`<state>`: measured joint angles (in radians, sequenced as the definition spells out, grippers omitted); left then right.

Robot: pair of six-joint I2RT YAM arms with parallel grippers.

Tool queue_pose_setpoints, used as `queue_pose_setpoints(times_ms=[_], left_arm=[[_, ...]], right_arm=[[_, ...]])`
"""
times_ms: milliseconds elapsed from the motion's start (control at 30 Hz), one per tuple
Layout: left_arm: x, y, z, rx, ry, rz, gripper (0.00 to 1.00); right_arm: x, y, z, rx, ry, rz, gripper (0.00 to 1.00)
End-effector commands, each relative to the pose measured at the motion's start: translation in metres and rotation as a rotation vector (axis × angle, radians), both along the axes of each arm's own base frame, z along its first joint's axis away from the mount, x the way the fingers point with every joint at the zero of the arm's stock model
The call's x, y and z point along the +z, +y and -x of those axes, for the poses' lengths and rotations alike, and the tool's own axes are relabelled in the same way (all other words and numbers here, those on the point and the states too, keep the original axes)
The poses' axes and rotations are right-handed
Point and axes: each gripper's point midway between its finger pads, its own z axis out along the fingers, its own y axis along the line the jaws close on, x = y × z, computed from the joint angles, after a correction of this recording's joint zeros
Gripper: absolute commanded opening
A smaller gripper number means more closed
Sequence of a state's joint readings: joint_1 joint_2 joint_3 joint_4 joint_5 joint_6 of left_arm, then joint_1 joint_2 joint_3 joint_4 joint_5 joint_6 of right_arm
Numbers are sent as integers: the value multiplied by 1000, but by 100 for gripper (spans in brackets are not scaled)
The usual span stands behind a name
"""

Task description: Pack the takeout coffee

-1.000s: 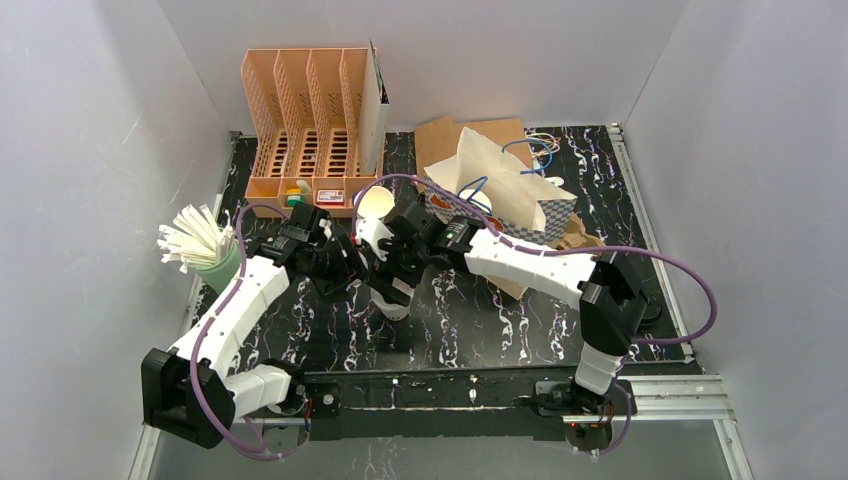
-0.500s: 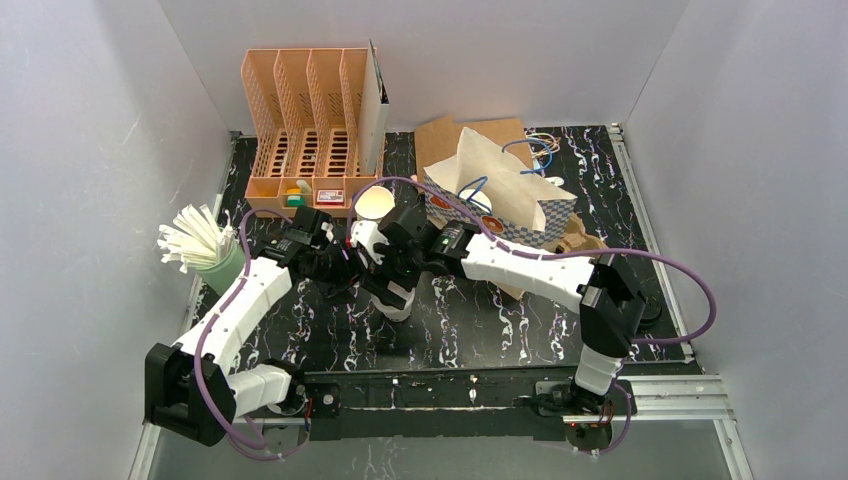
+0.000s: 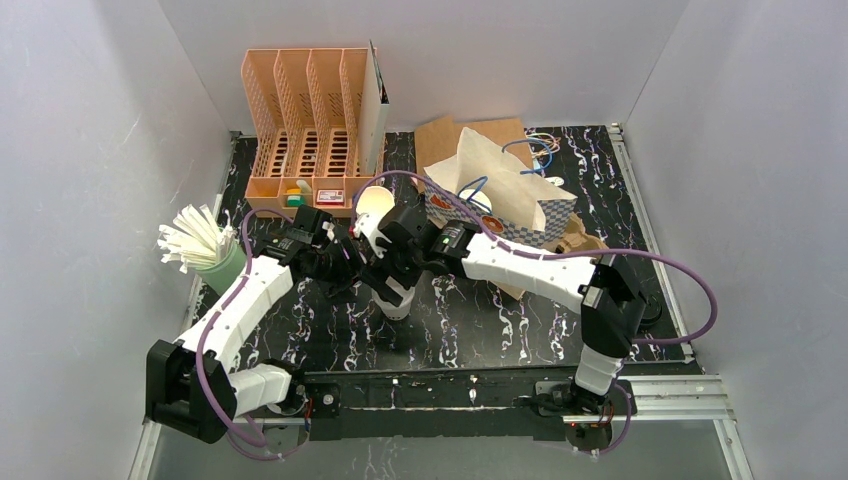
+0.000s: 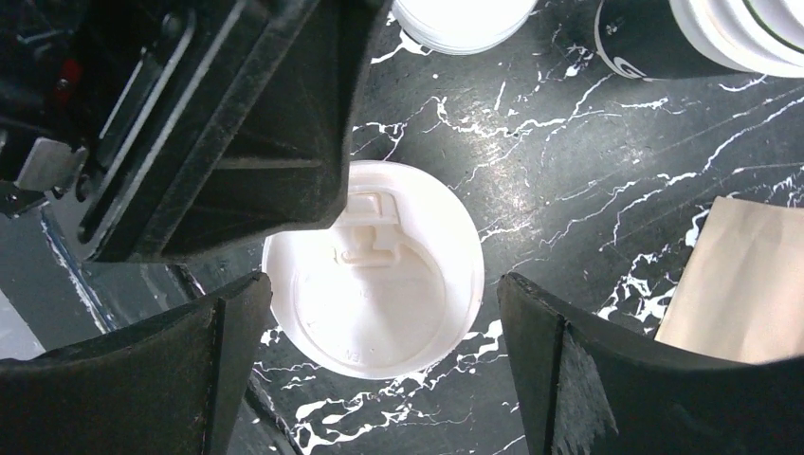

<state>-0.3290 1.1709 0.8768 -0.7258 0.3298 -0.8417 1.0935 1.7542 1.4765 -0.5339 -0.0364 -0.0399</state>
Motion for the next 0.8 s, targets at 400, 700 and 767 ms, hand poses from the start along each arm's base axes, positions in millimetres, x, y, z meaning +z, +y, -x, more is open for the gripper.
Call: queue_pose_setpoints(times_ms=[400,700,767], left_arm=[[-1,-2,2,-14,22,14,56],[-1,-2,3,-15,24,14,55],[0,-2,3,-16,21,14,55]], right_arm=[[37,2,4,-24,9,-70,98],[26,6,6,36,15,-47,98],[24,7,6,40,12,-44,98]])
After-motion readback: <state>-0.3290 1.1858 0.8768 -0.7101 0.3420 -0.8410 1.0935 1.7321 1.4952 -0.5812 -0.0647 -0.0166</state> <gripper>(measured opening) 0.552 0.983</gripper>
